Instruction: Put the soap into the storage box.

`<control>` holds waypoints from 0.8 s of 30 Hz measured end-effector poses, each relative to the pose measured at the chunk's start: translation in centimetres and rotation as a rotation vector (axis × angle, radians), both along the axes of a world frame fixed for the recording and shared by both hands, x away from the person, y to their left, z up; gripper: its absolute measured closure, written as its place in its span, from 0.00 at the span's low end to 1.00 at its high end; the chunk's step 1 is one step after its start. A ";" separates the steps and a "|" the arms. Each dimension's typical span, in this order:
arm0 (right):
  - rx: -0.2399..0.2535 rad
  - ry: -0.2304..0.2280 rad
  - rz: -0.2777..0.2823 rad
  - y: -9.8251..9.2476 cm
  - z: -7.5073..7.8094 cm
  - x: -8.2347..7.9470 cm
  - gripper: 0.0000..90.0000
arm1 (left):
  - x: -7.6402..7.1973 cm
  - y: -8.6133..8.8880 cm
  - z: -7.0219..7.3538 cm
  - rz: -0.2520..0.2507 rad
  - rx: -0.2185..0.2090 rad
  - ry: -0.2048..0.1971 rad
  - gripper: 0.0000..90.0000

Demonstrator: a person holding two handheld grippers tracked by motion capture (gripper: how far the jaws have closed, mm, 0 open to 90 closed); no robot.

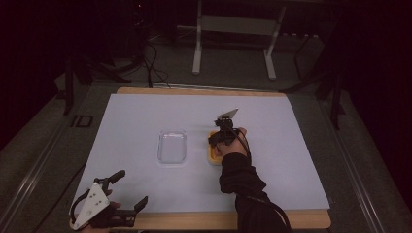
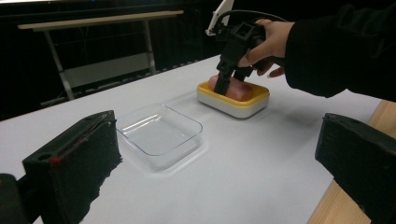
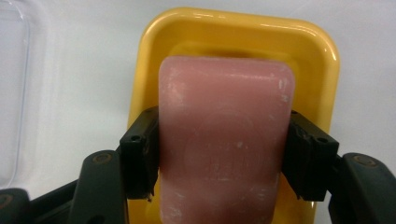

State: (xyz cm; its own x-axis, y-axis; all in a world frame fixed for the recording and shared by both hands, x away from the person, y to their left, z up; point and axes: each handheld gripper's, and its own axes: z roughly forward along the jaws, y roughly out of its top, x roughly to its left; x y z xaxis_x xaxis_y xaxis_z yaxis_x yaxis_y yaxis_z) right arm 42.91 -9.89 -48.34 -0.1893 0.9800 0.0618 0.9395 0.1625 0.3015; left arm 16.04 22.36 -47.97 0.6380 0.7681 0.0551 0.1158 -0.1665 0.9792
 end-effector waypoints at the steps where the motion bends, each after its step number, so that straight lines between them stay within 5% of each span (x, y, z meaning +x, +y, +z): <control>1: 0.002 -0.002 -0.001 0.0 0.0 0.0 0.41 | 0.0 0.0 0.0 0.000 0.002 0.000 0.00; 10: 0.023 0.002 0.008 -0.1 -0.1 0.1 0.40 | 0.0 0.0 0.0 -0.003 -0.004 0.000 0.00; 24: 0.016 -0.055 0.057 -1.4 3.0 0.0 0.38 | 0.0 0.0 0.0 -0.001 0.002 0.002 0.00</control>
